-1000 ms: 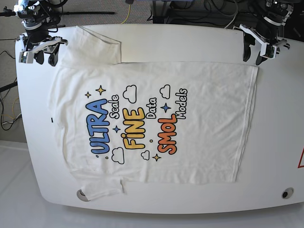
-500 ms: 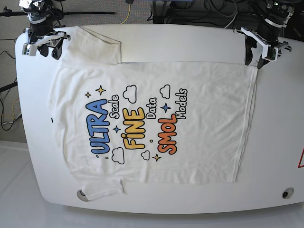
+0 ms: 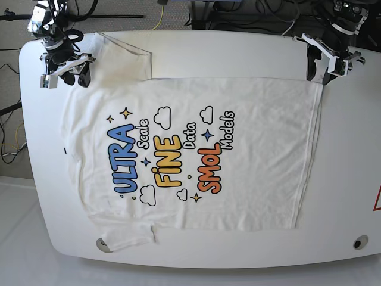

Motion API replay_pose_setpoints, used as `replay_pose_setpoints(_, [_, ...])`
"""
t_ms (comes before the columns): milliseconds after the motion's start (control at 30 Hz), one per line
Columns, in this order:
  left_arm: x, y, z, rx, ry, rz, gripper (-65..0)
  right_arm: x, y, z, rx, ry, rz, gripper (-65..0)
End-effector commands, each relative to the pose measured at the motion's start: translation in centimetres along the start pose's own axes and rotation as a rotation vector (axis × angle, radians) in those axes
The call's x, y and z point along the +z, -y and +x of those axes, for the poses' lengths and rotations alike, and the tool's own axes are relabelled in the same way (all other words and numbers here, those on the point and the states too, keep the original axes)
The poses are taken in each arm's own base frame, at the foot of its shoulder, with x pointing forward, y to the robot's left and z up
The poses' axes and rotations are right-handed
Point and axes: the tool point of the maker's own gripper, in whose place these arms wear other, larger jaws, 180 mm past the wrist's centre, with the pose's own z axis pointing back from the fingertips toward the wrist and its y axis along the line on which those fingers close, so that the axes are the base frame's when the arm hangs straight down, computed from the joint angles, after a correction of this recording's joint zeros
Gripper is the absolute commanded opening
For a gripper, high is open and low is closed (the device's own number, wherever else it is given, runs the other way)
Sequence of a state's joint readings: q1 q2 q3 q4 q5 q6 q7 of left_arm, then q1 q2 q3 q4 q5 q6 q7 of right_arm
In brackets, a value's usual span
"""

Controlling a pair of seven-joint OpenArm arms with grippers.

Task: Fold the T-shirt properly
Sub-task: 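Lower both open grippers onto the shoulder edges and close them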

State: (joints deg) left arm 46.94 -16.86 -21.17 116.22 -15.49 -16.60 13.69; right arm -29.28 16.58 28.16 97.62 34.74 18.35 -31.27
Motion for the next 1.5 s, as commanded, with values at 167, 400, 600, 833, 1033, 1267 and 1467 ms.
replay_pose_setpoints(167, [0.3,-0.5,0.8,-0.011,0.031,0.012,-41.2,-1.6,2.7,0.8,-0.030,-0.043,-0.034,-35.1])
replay_pose_setpoints(400, [0.3,-0.5,0.7,-0.009,0.031,0.011,-41.4,-0.8,1.3,-0.2,-0.065,-0.163,0.071,-35.2])
replay_pose_setpoints(600, [0.3,-0.5,0.9,-0.012,0.036,0.013,-41.4,-0.1,1.6,-0.7,-0.123,-0.173,0.078,-35.2])
replay_pose_setpoints(833, [0.2,-0.4,1.1,-0.011,0.042,0.010,-41.5,0.0,2.0,-1.7,-0.167,-0.172,0.063,-35.3])
replay_pose_setpoints(1033, [0.2,-0.5,1.3,-0.013,0.051,0.015,-41.9,-0.2,1.3,-1.8,-0.134,-0.165,0.071,-35.3])
replay_pose_setpoints(1267, [0.1,-0.6,1.4,-0.017,0.057,0.016,-41.8,-0.5,0.7,-2.0,-0.128,-0.158,0.075,-35.4])
replay_pose_setpoints(1467, [-0.1,-0.6,1.5,-0.019,0.054,0.017,-41.9,-0.8,-0.2,-2.3,-0.116,-0.163,0.088,-35.9])
